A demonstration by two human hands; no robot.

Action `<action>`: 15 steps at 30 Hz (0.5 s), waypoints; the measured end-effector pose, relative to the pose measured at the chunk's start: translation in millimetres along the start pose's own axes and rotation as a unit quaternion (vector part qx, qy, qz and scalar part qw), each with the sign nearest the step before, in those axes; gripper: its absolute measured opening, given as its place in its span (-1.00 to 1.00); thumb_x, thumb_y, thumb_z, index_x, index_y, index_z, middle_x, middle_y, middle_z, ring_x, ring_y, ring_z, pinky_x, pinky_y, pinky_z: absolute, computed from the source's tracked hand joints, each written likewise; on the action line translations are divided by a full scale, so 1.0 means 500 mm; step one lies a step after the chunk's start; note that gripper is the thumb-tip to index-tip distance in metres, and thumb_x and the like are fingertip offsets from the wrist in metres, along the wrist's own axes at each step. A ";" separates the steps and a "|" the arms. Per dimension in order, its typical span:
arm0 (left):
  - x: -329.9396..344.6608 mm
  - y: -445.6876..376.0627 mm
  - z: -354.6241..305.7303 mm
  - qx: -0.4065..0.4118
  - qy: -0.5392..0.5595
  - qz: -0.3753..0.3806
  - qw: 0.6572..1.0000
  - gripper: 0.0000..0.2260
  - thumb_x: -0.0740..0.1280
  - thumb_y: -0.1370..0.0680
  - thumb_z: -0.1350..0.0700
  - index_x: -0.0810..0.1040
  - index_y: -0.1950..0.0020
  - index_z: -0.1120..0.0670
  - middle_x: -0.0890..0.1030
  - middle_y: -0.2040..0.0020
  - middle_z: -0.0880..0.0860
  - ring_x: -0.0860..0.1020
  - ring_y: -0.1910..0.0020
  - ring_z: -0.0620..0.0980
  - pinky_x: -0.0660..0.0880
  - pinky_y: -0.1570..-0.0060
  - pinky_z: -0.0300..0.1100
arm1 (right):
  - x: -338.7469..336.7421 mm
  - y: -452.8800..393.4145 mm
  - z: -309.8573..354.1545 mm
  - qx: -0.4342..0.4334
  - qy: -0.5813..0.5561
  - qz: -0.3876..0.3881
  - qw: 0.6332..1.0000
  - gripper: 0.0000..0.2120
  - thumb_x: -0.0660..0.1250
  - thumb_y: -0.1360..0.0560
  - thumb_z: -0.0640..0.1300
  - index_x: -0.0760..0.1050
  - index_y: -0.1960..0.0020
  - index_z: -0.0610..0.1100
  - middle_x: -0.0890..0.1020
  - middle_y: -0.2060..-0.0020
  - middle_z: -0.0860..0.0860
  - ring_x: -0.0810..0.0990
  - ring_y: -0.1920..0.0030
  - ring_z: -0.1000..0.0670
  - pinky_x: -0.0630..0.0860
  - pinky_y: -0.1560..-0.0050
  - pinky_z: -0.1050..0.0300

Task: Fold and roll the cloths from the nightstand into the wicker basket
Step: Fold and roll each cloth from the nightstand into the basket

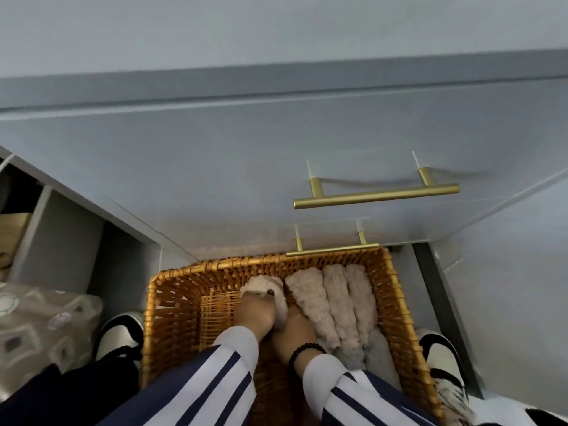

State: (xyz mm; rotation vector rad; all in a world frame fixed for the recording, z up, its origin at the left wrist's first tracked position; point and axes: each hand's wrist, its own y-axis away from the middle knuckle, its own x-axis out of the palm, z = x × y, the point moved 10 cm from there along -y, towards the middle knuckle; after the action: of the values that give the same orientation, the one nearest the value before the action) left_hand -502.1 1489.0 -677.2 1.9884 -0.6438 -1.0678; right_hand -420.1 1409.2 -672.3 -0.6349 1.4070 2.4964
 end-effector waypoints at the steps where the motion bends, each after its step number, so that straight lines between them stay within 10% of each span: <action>1: 0.003 0.004 -0.001 -0.013 -0.004 -0.002 1.000 -0.60 0.15 -0.62 0.00 0.37 -0.36 0.21 0.52 -0.27 0.21 0.49 -0.23 0.19 0.41 -0.27 -0.01 | -0.003 -0.001 -0.009 0.006 -0.010 -0.002 1.000 -0.65 0.24 -0.52 -0.12 0.37 -0.29 -0.14 0.54 -0.22 -0.09 0.51 -0.22 -0.11 0.42 -0.17 0.13; 15: 0.082 0.044 -0.093 0.060 -0.052 0.047 0.996 -0.61 0.09 -0.65 0.06 0.36 -0.40 0.24 0.43 -0.38 0.21 0.42 -0.33 0.19 0.38 -0.30 -0.06 | -0.098 0.086 -0.065 -0.004 -0.044 -0.197 0.979 -0.87 0.26 -0.50 -0.09 0.37 -0.02 -0.07 0.53 -0.05 -0.02 0.54 -0.01 -0.06 0.41 0.16 0.13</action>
State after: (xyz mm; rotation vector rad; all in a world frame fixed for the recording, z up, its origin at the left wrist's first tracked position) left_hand -442.7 1464.9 -661.8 1.9922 -0.8664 -1.1023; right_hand -384.3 1360.7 -631.8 -0.7155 1.1141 2.1885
